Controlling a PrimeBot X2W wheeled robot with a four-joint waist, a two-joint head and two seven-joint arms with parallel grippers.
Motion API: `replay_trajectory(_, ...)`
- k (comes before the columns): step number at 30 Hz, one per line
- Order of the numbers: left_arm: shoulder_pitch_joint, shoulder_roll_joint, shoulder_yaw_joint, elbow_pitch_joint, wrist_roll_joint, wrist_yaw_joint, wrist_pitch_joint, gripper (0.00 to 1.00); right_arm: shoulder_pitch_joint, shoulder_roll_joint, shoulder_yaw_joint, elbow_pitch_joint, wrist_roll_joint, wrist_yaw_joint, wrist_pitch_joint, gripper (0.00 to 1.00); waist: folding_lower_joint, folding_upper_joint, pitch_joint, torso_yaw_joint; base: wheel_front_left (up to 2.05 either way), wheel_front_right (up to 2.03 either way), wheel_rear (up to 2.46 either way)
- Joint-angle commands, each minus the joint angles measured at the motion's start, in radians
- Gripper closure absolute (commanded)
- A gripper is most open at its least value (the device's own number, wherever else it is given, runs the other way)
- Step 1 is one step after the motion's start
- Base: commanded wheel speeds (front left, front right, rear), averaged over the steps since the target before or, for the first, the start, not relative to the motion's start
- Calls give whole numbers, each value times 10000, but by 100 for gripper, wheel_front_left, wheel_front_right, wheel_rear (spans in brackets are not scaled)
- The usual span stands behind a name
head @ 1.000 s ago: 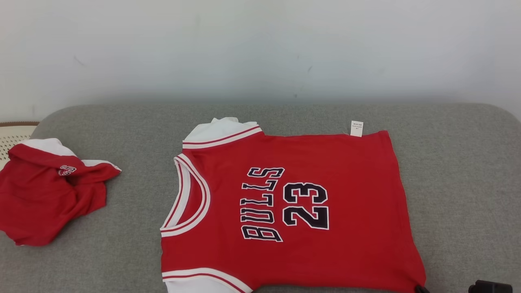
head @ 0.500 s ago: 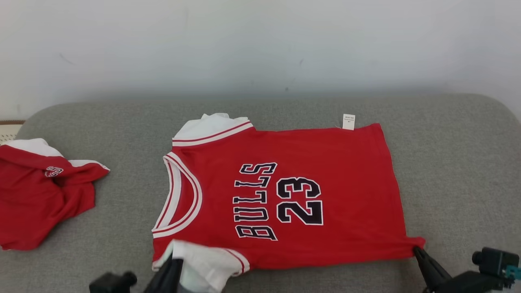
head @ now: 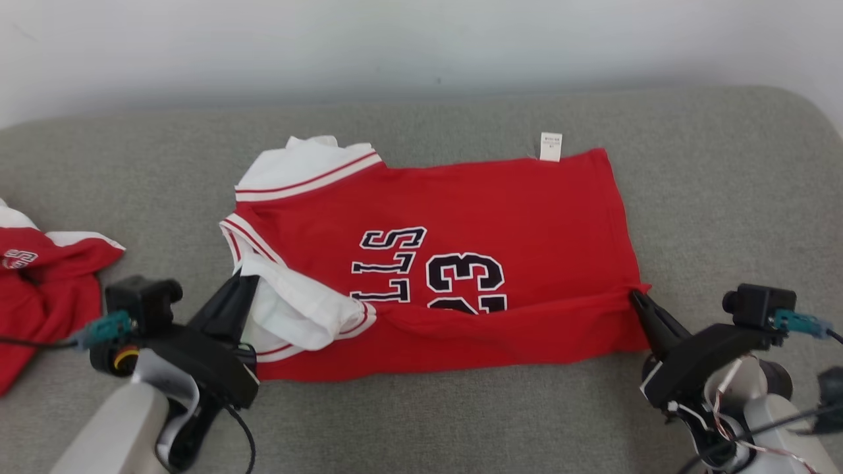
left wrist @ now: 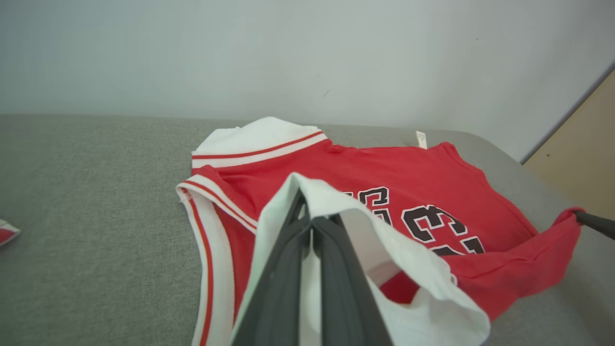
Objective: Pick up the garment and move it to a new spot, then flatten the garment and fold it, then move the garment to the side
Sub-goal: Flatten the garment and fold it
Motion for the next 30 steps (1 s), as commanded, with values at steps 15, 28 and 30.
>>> replay_trajectory(15,-2353,-452,-580,3623,104,-651,-818,30,-2192,22,1013,2696,-98,11,-1361,0,-3,-1,968,-404,0,0,0)
replay_trajectory(28,-1034,-1006,276,2835,747,218,-1841,0,-1417,-306,1121,2962,-271,11,-3212,0,-3,-1,258,61,0,0,0)
replay_trajectory(30,-404,-1066,471,2326,881,358,-1838,0,-1183,-310,1072,2857,-313,11,-3331,0,-3,-1,90,126,0,0,0)
